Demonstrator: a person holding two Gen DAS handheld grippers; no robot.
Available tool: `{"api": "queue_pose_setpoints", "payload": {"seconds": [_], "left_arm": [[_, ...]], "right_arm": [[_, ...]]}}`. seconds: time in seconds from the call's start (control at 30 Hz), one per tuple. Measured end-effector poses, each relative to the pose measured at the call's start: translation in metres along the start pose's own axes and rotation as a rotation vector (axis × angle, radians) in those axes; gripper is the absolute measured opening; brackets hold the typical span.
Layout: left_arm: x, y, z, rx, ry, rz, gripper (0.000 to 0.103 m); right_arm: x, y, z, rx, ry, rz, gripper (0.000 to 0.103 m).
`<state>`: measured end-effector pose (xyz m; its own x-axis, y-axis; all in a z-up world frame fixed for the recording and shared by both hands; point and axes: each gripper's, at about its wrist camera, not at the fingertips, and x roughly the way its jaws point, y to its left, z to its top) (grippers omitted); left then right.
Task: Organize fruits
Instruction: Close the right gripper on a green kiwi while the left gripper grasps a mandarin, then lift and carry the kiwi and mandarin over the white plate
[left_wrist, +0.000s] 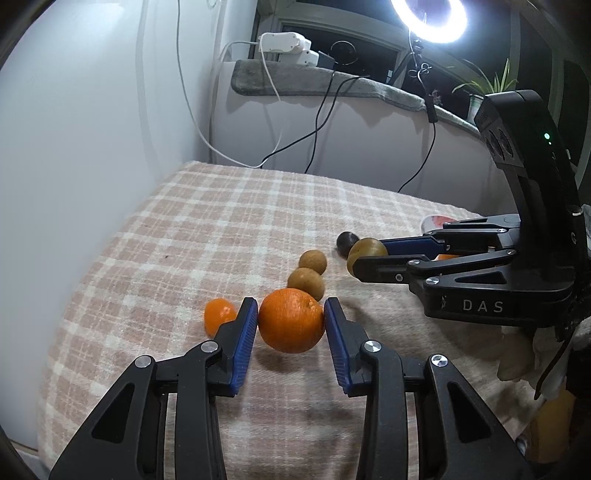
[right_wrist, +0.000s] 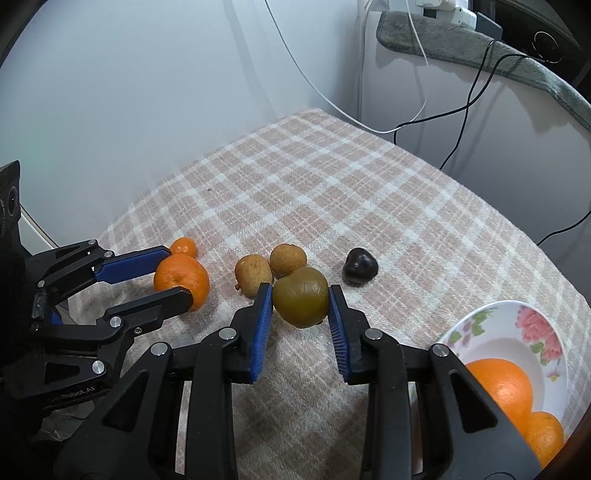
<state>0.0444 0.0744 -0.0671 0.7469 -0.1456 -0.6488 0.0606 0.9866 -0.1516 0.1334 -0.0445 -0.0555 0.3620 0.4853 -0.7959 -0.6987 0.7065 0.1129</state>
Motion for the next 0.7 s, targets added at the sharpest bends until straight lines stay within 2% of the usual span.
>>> {"api": "queue_pose_setpoints", "payload": {"seconds": [0.33,0.7], "left_arm": [[0.010,-0.010,-0.006,0.026,0.040,-0.002,0.034],[-0.004,-0.012,0.002,0.028,-0.001,-0.009,0.033]], "right_arm": [[-0.012,-0.004,-0.007,0.008,-0.015,0.001,0.031],[-0.025,-0.006,-0.007,0.015,-0.054,0.005,0.030]]}}
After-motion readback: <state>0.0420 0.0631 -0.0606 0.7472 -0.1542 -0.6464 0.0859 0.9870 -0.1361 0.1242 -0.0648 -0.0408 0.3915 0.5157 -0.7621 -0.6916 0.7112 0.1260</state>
